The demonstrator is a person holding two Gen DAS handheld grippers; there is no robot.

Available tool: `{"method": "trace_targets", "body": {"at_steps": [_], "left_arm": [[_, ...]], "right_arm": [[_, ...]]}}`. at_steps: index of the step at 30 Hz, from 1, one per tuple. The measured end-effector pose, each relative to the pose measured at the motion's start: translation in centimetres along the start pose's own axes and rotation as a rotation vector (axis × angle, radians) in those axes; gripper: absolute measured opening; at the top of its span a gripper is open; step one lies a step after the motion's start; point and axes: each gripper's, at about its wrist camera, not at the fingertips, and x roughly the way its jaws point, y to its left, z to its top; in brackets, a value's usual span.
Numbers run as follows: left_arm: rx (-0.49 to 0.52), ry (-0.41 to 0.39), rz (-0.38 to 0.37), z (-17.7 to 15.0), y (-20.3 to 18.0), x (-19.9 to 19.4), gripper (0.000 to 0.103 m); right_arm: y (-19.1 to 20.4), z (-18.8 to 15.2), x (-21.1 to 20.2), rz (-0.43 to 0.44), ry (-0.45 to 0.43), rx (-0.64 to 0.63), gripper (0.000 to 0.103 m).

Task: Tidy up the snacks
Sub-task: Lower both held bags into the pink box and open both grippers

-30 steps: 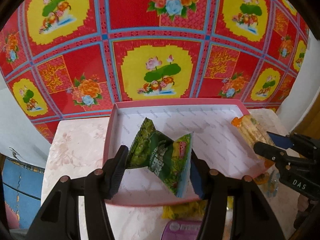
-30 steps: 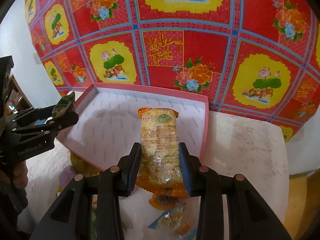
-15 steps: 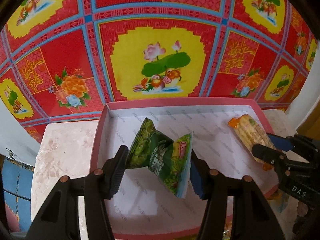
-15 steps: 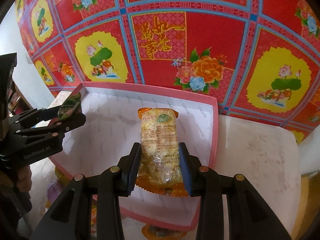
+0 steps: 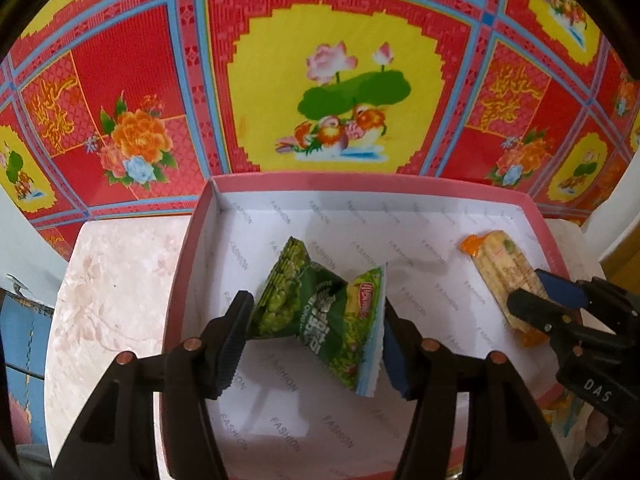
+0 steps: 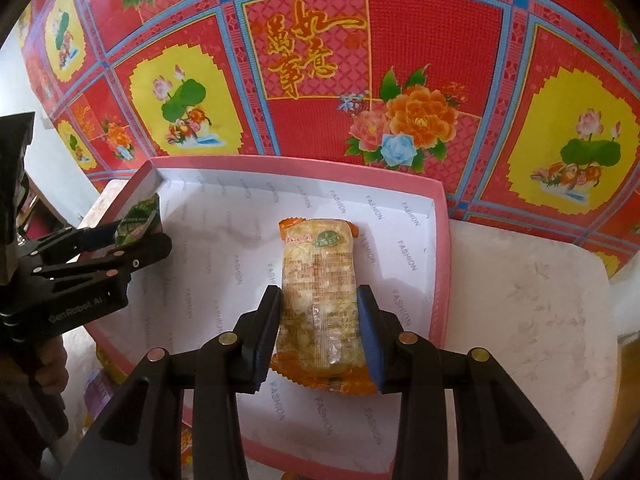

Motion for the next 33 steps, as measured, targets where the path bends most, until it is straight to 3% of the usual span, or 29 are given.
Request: {"method": "trace_targets", "body": {"at_steps": [5, 16, 20, 33], "left_arm": [[0.013, 0.014, 0.006, 0.4, -0.6, 0.6, 0.068], [0.018, -0.019, 0.014, 0.7, -1.1, -0.7, 0.08], [0.023, -0.031, 0.02, 0.7, -1.1, -1.3, 0.081], [0.027, -0.045, 0.006, -0.1, 0.0, -5.1, 0.083]], "right_arm": [[0.2, 0.1, -0.1, -0.016, -0.009, -0.01, 0.057], [1.0, 0.3, -0.4, -0.052, -0.027, -0.028, 0.061], [1.0, 0.3, -0.5, -0.055, -0.034, -0.026, 0.065], [1.5, -0.2, -2.7, -0.068, -0.065, -0.026, 0.066]]}}
